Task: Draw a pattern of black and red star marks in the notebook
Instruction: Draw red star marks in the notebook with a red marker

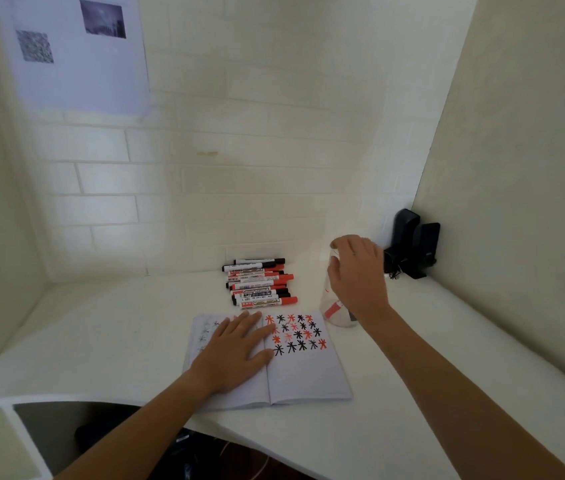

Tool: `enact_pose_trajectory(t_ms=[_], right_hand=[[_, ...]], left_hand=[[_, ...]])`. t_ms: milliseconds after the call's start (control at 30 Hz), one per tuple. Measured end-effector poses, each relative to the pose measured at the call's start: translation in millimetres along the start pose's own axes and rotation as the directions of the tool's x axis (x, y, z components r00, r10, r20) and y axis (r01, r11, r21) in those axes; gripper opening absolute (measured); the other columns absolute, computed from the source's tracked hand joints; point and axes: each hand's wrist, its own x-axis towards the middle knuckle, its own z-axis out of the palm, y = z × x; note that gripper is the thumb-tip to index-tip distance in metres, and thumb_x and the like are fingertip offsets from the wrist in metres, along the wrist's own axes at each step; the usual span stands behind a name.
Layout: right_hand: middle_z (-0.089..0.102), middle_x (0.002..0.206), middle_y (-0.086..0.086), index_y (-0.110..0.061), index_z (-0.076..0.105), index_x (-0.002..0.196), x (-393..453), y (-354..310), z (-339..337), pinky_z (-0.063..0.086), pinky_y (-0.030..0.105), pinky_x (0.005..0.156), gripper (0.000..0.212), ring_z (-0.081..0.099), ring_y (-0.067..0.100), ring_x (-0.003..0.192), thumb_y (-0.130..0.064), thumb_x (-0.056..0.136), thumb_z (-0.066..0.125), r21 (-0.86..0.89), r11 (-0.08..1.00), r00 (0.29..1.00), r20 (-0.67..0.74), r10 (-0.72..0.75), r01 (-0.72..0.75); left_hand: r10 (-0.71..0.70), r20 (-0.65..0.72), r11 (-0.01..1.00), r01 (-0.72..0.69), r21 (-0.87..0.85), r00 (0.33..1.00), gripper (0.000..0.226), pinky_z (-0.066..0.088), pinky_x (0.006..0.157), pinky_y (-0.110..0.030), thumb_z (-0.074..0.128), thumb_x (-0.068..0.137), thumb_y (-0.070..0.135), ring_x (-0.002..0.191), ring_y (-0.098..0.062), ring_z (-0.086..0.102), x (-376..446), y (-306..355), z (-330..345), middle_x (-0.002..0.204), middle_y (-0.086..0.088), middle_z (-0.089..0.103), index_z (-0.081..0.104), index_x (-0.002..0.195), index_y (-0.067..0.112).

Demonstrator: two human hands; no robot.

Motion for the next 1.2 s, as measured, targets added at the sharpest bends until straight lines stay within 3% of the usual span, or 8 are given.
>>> enact_pose_trajectory(t_ms=[67,133,233,333,733,900,1067,1200], right_hand=[[0.068,0.102,0.004,-0.010,0.069,0.104,-5,-17,6,0.053,0.036,0.089,0.016,0.062,0.021,0.095,-0.003,0.090,0.065,0.116,0.982,0.988,0.020,-0.154,0.151],[0.070,0.100,0.004,-0.010,0.070,0.104,-10,-33,21,0.057,0.036,0.086,0.015,0.063,0.019,0.091,-0.003,0.093,0.064,0.197,0.960,0.962,0.147,-0.232,0.201],[0.070,0.109,0.002,-0.014,0.069,0.116,-20,-48,56,0.055,0.036,0.089,0.020,0.061,0.019,0.099,-0.007,0.099,0.059,0.189,0.978,0.905,0.393,-0.162,0.093],[0.069,0.116,0.001,-0.018,0.068,0.124,-26,-53,84,0.055,0.037,0.089,0.031,0.060,0.020,0.103,-0.004,0.099,0.056,0.149,0.988,0.865,0.490,-0.108,0.039],[0.059,0.118,0.004,-0.015,0.066,0.119,-31,-54,108,0.052,0.037,0.088,0.021,0.060,0.024,0.108,-0.021,0.102,0.056,0.045,0.999,0.787,0.615,-0.047,0.025],[0.060,0.117,0.003,-0.014,0.063,0.120,-35,-54,96,0.051,0.032,0.083,0.020,0.060,0.021,0.104,-0.024,0.103,0.059,0.033,0.999,0.819,0.574,-0.012,-0.009],[0.059,0.086,-0.002,-0.013,0.052,0.111,-47,-67,61,0.042,0.023,0.060,0.012,0.058,0.015,0.070,-0.021,0.103,0.055,0.266,0.934,0.900,0.422,0.109,-0.237],[0.070,0.076,0.000,-0.018,0.057,0.101,-69,-77,27,0.054,0.019,0.056,0.010,0.068,0.011,0.063,-0.021,0.097,0.066,0.532,0.652,0.799,0.566,0.200,-0.540]], left_hand=[[-0.001,-0.006,1.000,0.001,-0.006,1.000,0.078,-0.006,0.124,-0.037,0.002,0.084,0.082,0.154,-0.009,-0.008,0,1,0,0.168,0.013,0.002,0.013,0.155,0.051],[-0.004,-0.008,1.000,0.004,-0.014,1.000,0.079,-0.006,0.124,-0.036,0.004,0.084,0.082,0.154,-0.009,-0.007,0,2,-1,0.168,0.014,0.003,0.014,0.155,0.051],[-0.011,-0.010,1.000,0.011,-0.016,1.000,0.074,-0.007,0.124,-0.036,0.010,0.086,0.080,0.154,-0.010,-0.006,-1,2,-2,0.167,0.014,0.004,0.016,0.155,0.051],[-0.016,-0.018,1.000,0.015,-0.017,1.000,0.064,-0.007,0.124,-0.036,0.024,0.095,0.074,0.154,-0.010,-0.005,0,2,-1,0.167,0.014,0.005,0.017,0.155,0.051],[-0.009,-0.053,1.000,0.009,-0.011,0.999,0.061,-0.003,0.124,-0.039,0.032,0.096,0.070,0.153,-0.011,0.004,3,-1,2,0.166,0.012,0.013,0.024,0.153,0.050],[-0.006,-0.057,0.999,0.003,-0.043,0.998,0.061,-0.003,0.124,-0.037,0.035,0.097,0.068,0.154,-0.012,0.004,1,1,0,0.167,0.012,0.013,0.023,0.154,0.050],[-0.015,-0.080,0.990,0.004,-0.139,0.997,0.064,0.002,0.125,-0.037,0.042,0.096,0.067,0.153,-0.010,0.009,0,2,-2,0.164,0.013,0.020,0.025,0.154,0.046],[0.001,-0.276,0.979,-0.057,-0.198,0.961,0.055,0.026,0.118,-0.040,0.049,0.094,0.063,0.131,-0.007,0.043,-1,3,-1,0.139,0.015,0.050,0.044,0.142,0.038]])
